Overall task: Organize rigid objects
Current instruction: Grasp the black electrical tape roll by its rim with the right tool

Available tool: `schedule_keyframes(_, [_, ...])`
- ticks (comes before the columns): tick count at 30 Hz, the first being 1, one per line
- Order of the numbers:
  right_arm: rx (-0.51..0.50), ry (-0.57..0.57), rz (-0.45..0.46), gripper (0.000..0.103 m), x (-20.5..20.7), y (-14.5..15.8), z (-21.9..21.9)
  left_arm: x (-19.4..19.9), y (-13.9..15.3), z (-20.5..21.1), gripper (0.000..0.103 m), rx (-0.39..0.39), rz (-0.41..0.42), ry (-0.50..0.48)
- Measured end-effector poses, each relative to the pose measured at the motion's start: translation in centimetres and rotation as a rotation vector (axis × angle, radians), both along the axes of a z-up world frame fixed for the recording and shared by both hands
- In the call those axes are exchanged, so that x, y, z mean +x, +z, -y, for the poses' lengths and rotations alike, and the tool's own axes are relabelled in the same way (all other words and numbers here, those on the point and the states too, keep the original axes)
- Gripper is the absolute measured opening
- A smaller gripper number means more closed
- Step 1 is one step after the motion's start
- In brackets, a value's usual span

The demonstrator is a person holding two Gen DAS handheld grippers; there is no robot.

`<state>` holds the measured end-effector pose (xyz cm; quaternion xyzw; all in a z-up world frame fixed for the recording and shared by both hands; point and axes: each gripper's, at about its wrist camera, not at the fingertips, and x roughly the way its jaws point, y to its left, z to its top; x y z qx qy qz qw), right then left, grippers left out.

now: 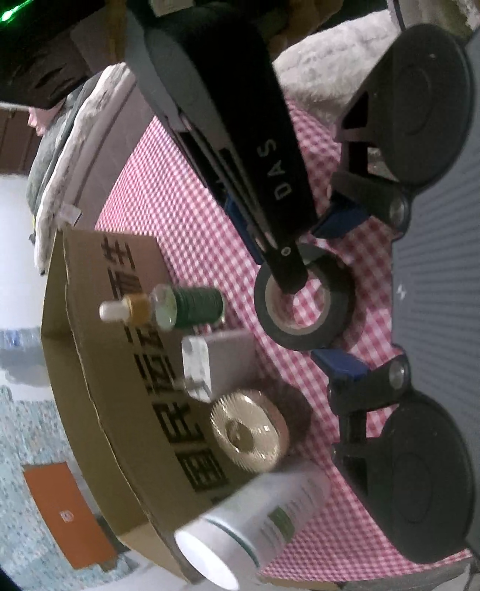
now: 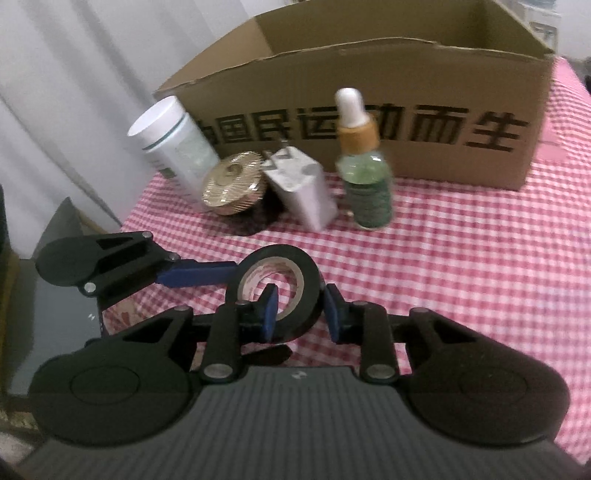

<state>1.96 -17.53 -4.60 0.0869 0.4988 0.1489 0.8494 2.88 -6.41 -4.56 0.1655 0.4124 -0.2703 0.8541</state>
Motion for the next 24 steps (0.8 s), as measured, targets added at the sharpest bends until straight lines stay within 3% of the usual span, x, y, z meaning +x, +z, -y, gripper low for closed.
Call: schedule_keyframes(24, [-0.012,-0.025,0.028,0.022,-0.3,0.1,0.6,1.0,-0.3,0.8,0.067,-0.001,-0.002,0.02])
